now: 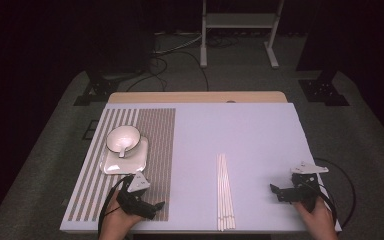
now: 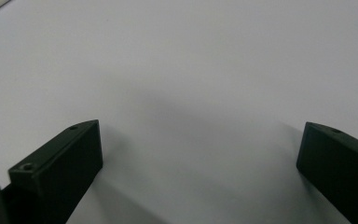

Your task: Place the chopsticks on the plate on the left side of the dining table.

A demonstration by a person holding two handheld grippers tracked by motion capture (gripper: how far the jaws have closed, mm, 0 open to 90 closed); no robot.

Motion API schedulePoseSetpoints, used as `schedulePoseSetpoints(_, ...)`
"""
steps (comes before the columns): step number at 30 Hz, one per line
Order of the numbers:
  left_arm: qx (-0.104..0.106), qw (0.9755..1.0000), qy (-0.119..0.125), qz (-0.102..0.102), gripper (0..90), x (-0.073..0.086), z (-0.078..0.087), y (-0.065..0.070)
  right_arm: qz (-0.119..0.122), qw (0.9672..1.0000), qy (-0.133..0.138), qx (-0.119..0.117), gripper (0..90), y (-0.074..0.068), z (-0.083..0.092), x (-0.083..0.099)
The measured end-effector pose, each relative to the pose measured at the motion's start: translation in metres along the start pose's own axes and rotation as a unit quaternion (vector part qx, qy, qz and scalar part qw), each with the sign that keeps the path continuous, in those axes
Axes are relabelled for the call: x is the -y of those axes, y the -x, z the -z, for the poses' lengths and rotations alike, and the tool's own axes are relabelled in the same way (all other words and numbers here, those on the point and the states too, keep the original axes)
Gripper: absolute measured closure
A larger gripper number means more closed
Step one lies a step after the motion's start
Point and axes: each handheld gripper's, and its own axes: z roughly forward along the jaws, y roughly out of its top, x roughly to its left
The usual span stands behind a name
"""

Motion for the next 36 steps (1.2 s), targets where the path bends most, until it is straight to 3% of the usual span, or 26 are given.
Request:
schedulePoseSetpoints(11, 0.005, 1.0000, 0.000, 0.006, 0.0, -0.002, 0.001, -0.001, 0.000, 1.0000, 0.000, 0.000, 0.0, 0.000, 0.000, 0.000)
schedulePoseSetpoints(36, 0.021, 0.9991, 0.032, 0.020, 0.0, -0.022, 0.002, 0.005, 0.000, 1.0000, 0.000, 0.000, 0.0, 0.000, 0.000, 0.000)
